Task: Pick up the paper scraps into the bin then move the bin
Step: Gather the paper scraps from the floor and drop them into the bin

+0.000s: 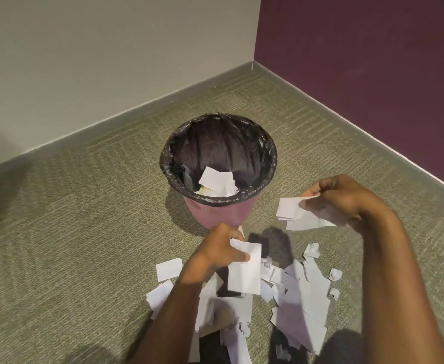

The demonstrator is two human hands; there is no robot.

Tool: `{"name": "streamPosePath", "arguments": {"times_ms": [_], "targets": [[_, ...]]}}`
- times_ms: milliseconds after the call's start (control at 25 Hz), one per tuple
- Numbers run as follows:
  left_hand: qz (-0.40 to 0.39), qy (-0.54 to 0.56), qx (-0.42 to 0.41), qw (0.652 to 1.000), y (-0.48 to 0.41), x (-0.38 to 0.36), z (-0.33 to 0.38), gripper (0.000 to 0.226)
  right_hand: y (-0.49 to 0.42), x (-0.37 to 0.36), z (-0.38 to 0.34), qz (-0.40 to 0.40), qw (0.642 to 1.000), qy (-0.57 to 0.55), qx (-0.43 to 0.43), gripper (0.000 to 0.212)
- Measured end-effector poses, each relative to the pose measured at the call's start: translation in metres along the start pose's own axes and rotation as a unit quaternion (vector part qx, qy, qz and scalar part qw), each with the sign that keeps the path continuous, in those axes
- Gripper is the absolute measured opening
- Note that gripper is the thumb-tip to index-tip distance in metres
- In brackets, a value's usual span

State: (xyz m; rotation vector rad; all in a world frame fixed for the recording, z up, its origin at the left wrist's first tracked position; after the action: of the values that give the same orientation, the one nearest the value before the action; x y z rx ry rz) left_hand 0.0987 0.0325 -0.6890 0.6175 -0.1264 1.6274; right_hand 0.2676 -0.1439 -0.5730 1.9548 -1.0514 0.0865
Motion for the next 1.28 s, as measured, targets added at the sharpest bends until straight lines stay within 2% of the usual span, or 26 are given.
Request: {"name": "streamPosePath", "arguments": {"times_ms": [80,160,280,360,400,560,640,720,800,880,920,1000,1080,1120,1200,1280], "targets": [[-0.021,0.021,-0.019,0.999,0.017,0.026,0.032,0.016,0.015,0.009,-0.019,-0.009,0.999,-0.02,0.036,0.012],[0.004,0.04,-0.046,0.998,0.033,0.06,0.065,0.013,0.021,0.008,-0.04,-0.02,0.995,-0.063,0.071,0.012],[0.168,0.075,-0.037,0.982,0.036,0.11,0.095,0.014,0.016,-0.009,-0.074,-0.009,0.989,-0.098,0.112,0.017],[0.276,0.037,-0.019,0.96,0.022,0.135,0.102,0.015,0.008,-0.028,-0.09,0.013,0.989,-0.102,0.105,0.023],[0.305,-0.002,-0.009,0.952,0.012,0.144,0.103,0.016,0.004,-0.038,-0.096,0.026,0.99,-0.099,0.1,0.023],[0.308,-0.066,0.029,0.949,-0.027,0.154,0.086,0.015,-0.008,-0.067,-0.111,0.047,0.991,-0.09,0.084,0.021],[0.289,-0.035,0.044,0.956,-0.038,0.154,0.074,0.012,-0.01,-0.073,-0.112,0.017,0.99,-0.123,0.074,0.016],[0.276,0.013,0.046,0.96,-0.041,0.153,0.064,0.024,-0.012,-0.076,-0.112,0.0,0.988,-0.133,0.084,0.012],[0.301,0.006,0.021,0.953,-0.032,0.153,0.062,0.028,-0.011,-0.075,-0.108,-0.003,0.985,-0.135,0.11,0.012],[0.385,0.009,-0.002,0.923,-0.013,0.151,0.054,0.017,-0.011,-0.07,-0.097,0.041,0.972,-0.186,0.137,0.018],[0.443,0.025,0.007,0.896,-0.001,0.148,0.045,0.026,-0.012,-0.066,-0.089,0.08,0.961,-0.223,0.143,0.018],[0.541,0.078,0.054,0.836,0.024,0.138,0.019,0.037,-0.015,-0.059,-0.065,0.153,0.933,-0.299,0.127,0.019],[0.581,0.086,0.128,0.799,0.042,0.121,-0.021,0.035,-0.025,-0.057,-0.037,0.227,0.912,-0.327,0.093,0.024],[0.573,0.065,0.168,0.8,0.047,0.11,-0.043,0.031,-0.034,-0.061,-0.02,0.27,0.904,-0.323,0.067,0.028],[0.488,-0.01,0.25,0.836,0.055,0.083,-0.088,0.018,-0.055,-0.079,0.015,0.319,0.906,-0.279,0.01,0.032],[0.358,-0.089,0.301,0.88,0.059,0.053,-0.128,0.035,-0.083,-0.115,0.05,0.266,0.949,-0.169,-0.023,0.017]]}}
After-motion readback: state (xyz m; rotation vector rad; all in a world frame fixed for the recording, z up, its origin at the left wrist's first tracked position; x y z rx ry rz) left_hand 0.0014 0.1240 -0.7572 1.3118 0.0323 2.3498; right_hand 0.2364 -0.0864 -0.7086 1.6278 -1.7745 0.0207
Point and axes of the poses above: each hand's wrist, its own y-axis away from the middle knuckle, its own x-axis out of the back of the hand, z = x × y, the point moved 1 cm from there along -y, towards the middle knuckle, and after that the axes turned 10 degrees about -x, right-handed, at the moved point
